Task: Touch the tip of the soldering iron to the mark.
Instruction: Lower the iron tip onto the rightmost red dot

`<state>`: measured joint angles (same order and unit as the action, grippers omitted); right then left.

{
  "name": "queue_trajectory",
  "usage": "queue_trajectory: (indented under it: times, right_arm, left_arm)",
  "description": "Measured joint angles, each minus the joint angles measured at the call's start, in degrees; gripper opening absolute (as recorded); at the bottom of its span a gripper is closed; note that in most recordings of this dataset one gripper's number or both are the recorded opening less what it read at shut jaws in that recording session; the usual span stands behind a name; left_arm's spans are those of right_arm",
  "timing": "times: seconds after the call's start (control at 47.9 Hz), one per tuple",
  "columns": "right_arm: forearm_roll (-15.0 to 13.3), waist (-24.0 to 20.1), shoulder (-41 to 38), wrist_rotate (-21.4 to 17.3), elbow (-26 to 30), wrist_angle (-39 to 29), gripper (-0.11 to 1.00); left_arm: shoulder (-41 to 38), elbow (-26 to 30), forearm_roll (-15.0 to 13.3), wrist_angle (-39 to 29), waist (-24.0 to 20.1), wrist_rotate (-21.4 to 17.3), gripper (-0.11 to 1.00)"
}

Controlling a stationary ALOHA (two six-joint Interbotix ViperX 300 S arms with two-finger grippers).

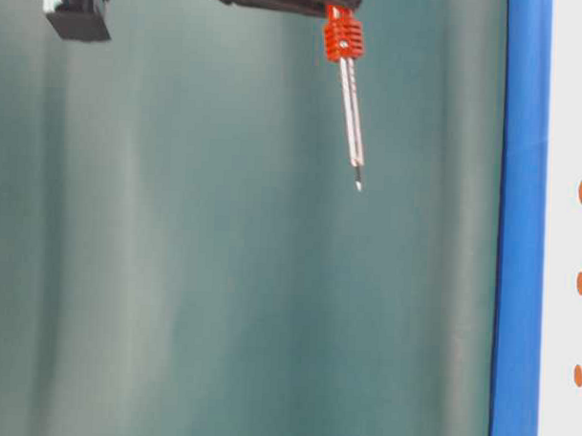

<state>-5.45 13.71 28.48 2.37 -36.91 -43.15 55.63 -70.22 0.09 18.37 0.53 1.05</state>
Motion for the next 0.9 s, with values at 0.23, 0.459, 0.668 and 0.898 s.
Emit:
queue_trajectory:
  times: [0.23,0.459,0.668,0.898]
  right_arm:
    - [0.0,0.1,-0.1,-0.1,-0.2,0.1,0.06]
    - [0.1,0.0,-0.7,0.0,-0.2,0.1,0.06]
    - [0.0,0.0,-0.7,-0.1,-0.2,0.1,0.06]
    - [0.0,0.0,-0.7,0.0,-0.2,0.1,0.06]
  left_arm:
    - [0.0,0.0,0.0,0.0,0.0,0.0,0.00]
    - [0.0,0.0,0.0,0.0,0.0,0.3,0.00]
    - [0.0,0.0,0.0,0.0,0.0,0.3,0.00]
    - [0.0,-0.1,0.0,0.0,0.0,0.3,0.00]
